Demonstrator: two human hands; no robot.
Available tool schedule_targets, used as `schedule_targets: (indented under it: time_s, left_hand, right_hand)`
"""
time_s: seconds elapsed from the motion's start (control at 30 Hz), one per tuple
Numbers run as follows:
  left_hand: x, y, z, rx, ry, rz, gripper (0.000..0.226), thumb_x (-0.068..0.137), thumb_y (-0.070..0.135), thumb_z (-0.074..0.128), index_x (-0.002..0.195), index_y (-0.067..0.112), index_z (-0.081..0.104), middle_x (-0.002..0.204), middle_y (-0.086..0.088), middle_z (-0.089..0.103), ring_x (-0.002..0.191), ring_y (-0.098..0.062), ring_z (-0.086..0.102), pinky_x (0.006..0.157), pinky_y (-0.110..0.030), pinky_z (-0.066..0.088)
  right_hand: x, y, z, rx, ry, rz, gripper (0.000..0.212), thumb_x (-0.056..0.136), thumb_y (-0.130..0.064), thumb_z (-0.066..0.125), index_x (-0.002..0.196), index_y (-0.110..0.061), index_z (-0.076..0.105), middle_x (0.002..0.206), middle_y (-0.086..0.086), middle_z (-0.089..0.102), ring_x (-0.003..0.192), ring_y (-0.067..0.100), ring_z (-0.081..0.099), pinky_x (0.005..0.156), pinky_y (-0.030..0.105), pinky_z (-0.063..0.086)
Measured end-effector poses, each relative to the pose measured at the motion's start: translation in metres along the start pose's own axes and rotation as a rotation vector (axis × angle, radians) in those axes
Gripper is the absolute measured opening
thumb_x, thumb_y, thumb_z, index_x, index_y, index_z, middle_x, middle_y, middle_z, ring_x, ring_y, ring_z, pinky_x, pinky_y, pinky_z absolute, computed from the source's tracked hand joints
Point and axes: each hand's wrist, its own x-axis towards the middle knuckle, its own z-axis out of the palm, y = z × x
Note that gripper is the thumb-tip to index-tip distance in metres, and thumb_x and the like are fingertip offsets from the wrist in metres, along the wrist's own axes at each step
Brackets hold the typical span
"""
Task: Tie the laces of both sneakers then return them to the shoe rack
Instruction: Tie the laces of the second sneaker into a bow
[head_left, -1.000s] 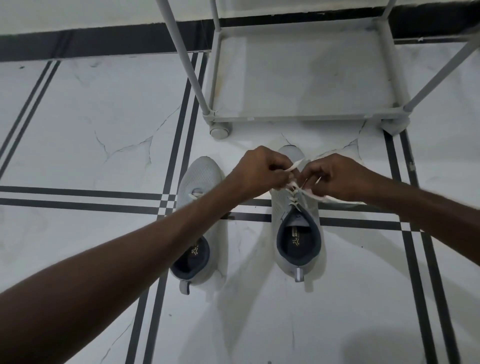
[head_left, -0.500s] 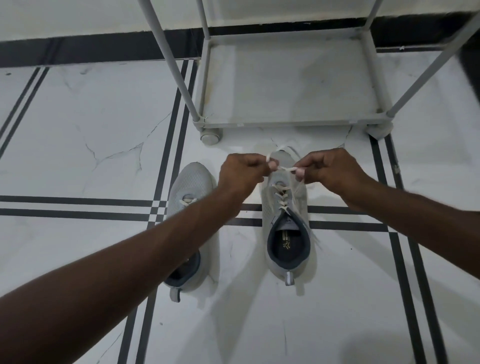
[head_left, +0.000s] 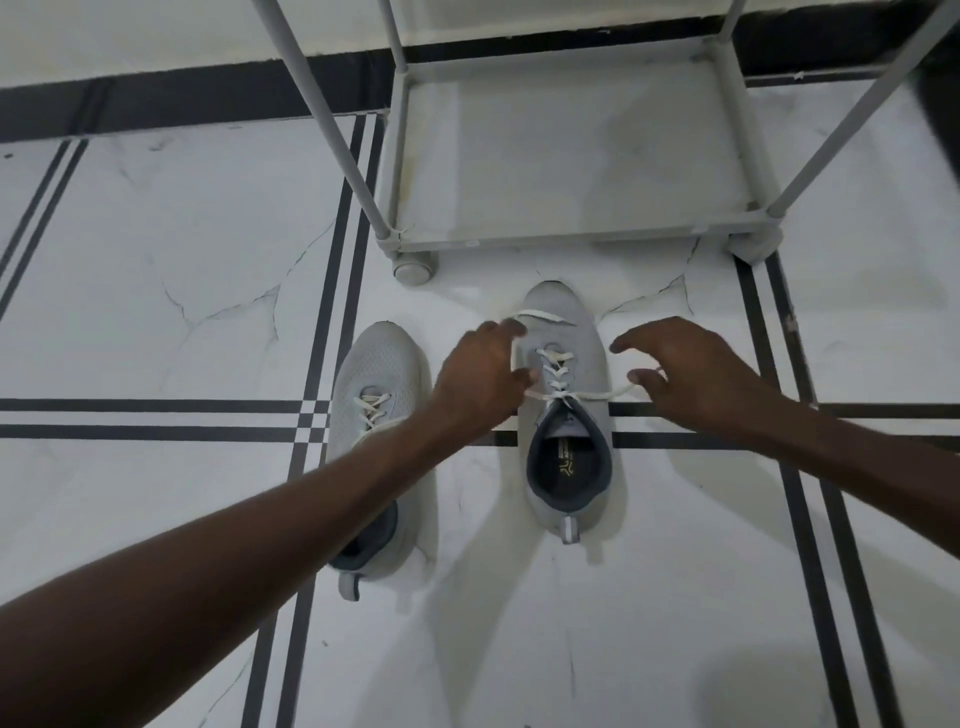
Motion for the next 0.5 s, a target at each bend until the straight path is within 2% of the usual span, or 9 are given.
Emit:
schedule_targets:
  time_s: [0.03, 0.1, 0.17, 0.2, 0.3, 0.37, 0.43, 0.5]
  left_hand:
    - [0.000, 0.005, 0.004, 0.013, -0.045, 0.017, 0.037, 0.086, 0.031, 0.072, 0.120, 0.016, 0.067, 0.121, -0.011, 0.070, 0.111, -0.029, 0.064, 0.093, -0.036, 0.049]
    - [-0.002, 0.010, 0.012, 0.015, -0.095, 0.001, 0.018, 0.080, 0.030, 0.077, 0.096, 0.021, 0.077, 0.101, -0.006, 0.077, 0.094, -0.024, 0.070, 0.081, -0.030, 0.051]
    - [-0.002, 0.011, 0.013, 0.003, -0.097, 0.005, 0.012, 0.079, 0.026, 0.077, 0.090, 0.020, 0.078, 0.096, -0.005, 0.078, 0.086, -0.022, 0.070, 0.076, -0.028, 0.049]
    - [-0.001, 0.011, 0.012, -0.013, -0.105, 0.014, 0.011, 0.080, 0.023, 0.077, 0.090, 0.018, 0.077, 0.096, -0.004, 0.078, 0.083, -0.020, 0.068, 0.075, -0.027, 0.048]
    - [0.003, 0.007, 0.009, -0.058, -0.135, 0.016, 0.009, 0.084, 0.019, 0.074, 0.092, 0.015, 0.076, 0.092, -0.002, 0.078, 0.080, -0.018, 0.070, 0.077, -0.027, 0.053]
    - [0.001, 0.006, 0.010, -0.065, -0.151, 0.016, 0.010, 0.088, 0.016, 0.069, 0.094, 0.012, 0.075, 0.091, -0.006, 0.078, 0.078, -0.025, 0.073, 0.079, -0.036, 0.058]
    - [0.000, 0.006, 0.011, -0.075, -0.163, 0.032, 0.011, 0.089, 0.017, 0.069, 0.095, 0.010, 0.074, 0.093, -0.010, 0.077, 0.077, -0.029, 0.073, 0.078, -0.040, 0.059]
    - [0.001, 0.007, 0.006, -0.092, -0.202, 0.053, 0.012, 0.085, 0.018, 0.074, 0.093, 0.009, 0.074, 0.090, -0.010, 0.077, 0.073, -0.028, 0.074, 0.076, -0.036, 0.060]
  right_hand:
    - [-0.001, -0.005, 0.005, 0.038, 0.006, -0.015, 0.032, 0.086, -0.015, 0.070, 0.118, -0.019, 0.069, 0.117, 0.002, 0.070, 0.106, 0.024, 0.061, 0.092, 0.035, 0.044]
    - [-0.001, -0.015, 0.014, 0.146, -0.030, 0.007, 0.026, 0.083, -0.017, 0.073, 0.108, -0.025, 0.073, 0.102, -0.002, 0.075, 0.081, 0.014, 0.065, 0.079, 0.031, 0.049]
    - [0.001, -0.023, 0.021, 0.260, -0.065, 0.056, 0.020, 0.080, -0.014, 0.075, 0.096, -0.026, 0.075, 0.092, -0.004, 0.076, 0.061, 0.002, 0.061, 0.069, 0.026, 0.049]
    - [0.001, -0.025, 0.023, 0.310, -0.069, 0.084, 0.017, 0.080, -0.012, 0.074, 0.090, -0.026, 0.075, 0.089, -0.006, 0.076, 0.056, 0.001, 0.061, 0.065, 0.024, 0.050]
    - [0.001, -0.027, 0.026, 0.429, -0.078, 0.152, 0.017, 0.080, -0.005, 0.072, 0.080, -0.023, 0.072, 0.082, -0.005, 0.075, 0.048, -0.001, 0.063, 0.057, 0.020, 0.052]
    - [0.002, -0.026, 0.028, 0.463, -0.099, 0.160, 0.020, 0.081, -0.002, 0.070, 0.084, -0.022, 0.071, 0.080, -0.004, 0.074, 0.043, -0.002, 0.061, 0.052, 0.013, 0.048]
    - [0.005, -0.025, 0.029, 0.446, -0.111, 0.146, 0.023, 0.081, -0.002, 0.069, 0.090, -0.023, 0.072, 0.074, -0.009, 0.071, 0.045, -0.004, 0.061, 0.049, 0.007, 0.044]
    - [0.007, -0.021, 0.030, 0.430, -0.134, 0.128, 0.020, 0.080, -0.007, 0.073, 0.092, -0.024, 0.073, 0.077, -0.008, 0.071, 0.052, -0.002, 0.063, 0.053, 0.010, 0.045]
